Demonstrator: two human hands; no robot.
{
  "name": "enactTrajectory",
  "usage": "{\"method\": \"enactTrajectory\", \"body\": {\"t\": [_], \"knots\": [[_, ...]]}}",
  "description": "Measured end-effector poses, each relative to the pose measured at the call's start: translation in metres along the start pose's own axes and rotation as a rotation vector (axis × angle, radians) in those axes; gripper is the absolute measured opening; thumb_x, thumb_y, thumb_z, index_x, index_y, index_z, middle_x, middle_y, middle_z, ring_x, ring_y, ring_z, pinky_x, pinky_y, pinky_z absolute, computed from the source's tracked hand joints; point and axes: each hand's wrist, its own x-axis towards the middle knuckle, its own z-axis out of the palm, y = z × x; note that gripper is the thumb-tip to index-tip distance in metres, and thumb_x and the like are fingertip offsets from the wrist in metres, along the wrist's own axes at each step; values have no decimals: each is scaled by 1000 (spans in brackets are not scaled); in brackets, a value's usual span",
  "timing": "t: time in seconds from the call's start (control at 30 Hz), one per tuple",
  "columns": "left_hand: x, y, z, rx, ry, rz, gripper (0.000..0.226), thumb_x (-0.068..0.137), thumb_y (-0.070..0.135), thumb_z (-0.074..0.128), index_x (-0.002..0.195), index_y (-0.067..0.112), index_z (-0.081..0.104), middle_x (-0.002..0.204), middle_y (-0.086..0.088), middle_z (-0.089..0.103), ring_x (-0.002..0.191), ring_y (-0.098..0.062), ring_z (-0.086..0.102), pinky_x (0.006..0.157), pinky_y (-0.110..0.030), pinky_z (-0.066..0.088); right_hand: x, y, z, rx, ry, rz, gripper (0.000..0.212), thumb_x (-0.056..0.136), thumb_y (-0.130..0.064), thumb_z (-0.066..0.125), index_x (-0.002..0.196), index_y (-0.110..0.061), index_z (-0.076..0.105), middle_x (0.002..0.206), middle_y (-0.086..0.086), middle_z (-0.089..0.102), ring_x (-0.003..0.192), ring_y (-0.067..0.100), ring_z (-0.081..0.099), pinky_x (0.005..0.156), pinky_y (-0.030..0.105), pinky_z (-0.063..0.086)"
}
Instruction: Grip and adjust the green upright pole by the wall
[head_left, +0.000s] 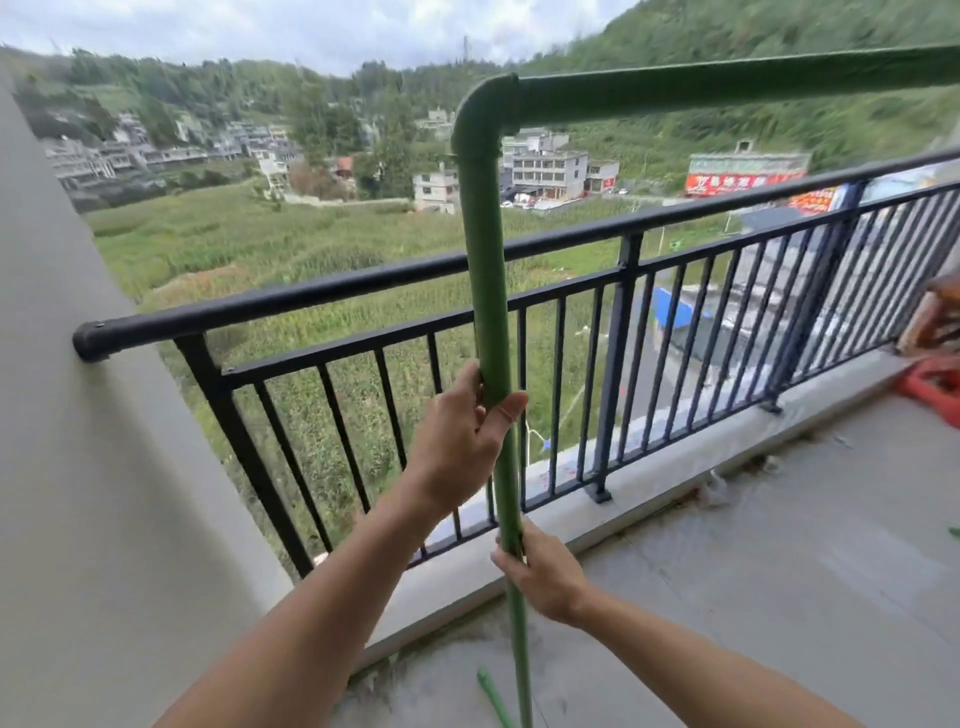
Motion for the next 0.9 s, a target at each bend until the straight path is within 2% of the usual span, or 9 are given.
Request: {"method": "enactTrajectory", "body": {"t": [0.23, 0.4, 0.5, 0.57, 0.67, 0.77, 0.9], "knots": [[40, 41, 99, -6, -130, 107, 32, 87, 32, 58, 110, 10, 51, 100, -8, 68, 93, -26, 69, 82, -51, 57, -23, 65, -88, 46, 156, 93, 17, 89, -35, 55, 94, -20, 49, 89, 12, 66, 82, 28, 62, 79, 48, 53], [62, 67, 160, -41, -225, 130, 30, 88, 30, 57, 111, 11, 51, 107, -8, 68, 96, -26, 68, 84, -53, 56, -43, 102, -136, 43, 249, 154, 20, 89, -36, 53, 101, -20, 50, 90, 10, 67, 83, 27, 64, 79, 47, 53], [72, 84, 195, -53, -280, 166, 30, 88, 32, 57, 111, 13, 51, 106, -10, 70, 94, -29, 69, 83, -54, 56, -56, 120, -163, 32, 313, 200, 14, 89, -37, 53, 95, -26, 46, 88, 7, 65, 84, 27, 63, 80, 46, 52], [81, 95, 218, -76, -328, 197, 33, 86, 38, 57, 108, 15, 51, 105, -10, 69, 94, -30, 69, 83, -55, 56, -63, 132, -183, 22, 362, 238, 15, 89, -38, 53, 98, -31, 44, 87, 5, 64, 86, 27, 63, 81, 44, 52], [96, 105, 249, -103, -376, 226, 45, 77, 54, 53, 104, 19, 50, 101, -8, 68, 95, -31, 68, 82, -55, 56, -67, 152, -211, -6, 420, 311, 23, 90, -38, 52, 105, -22, 48, 84, 3, 65, 83, 27, 65, 79, 44, 53], [114, 113, 279, -125, -418, 263, 39, 81, 45, 55, 104, 14, 50, 101, -9, 68, 92, -31, 69, 80, -55, 56, -66, 171, -234, -43, 469, 356, 21, 88, -39, 53, 98, -22, 47, 90, 8, 68, 85, 30, 65, 80, 47, 53], [143, 120, 319, -101, -462, 361, 27, 89, 34, 56, 102, 11, 50, 103, -12, 71, 86, -29, 71, 75, -51, 58, -59, 195, -260, -51, 548, 441, 17, 87, -36, 55, 97, -25, 46, 90, 6, 68, 84, 27, 65, 80, 45, 53]]}}
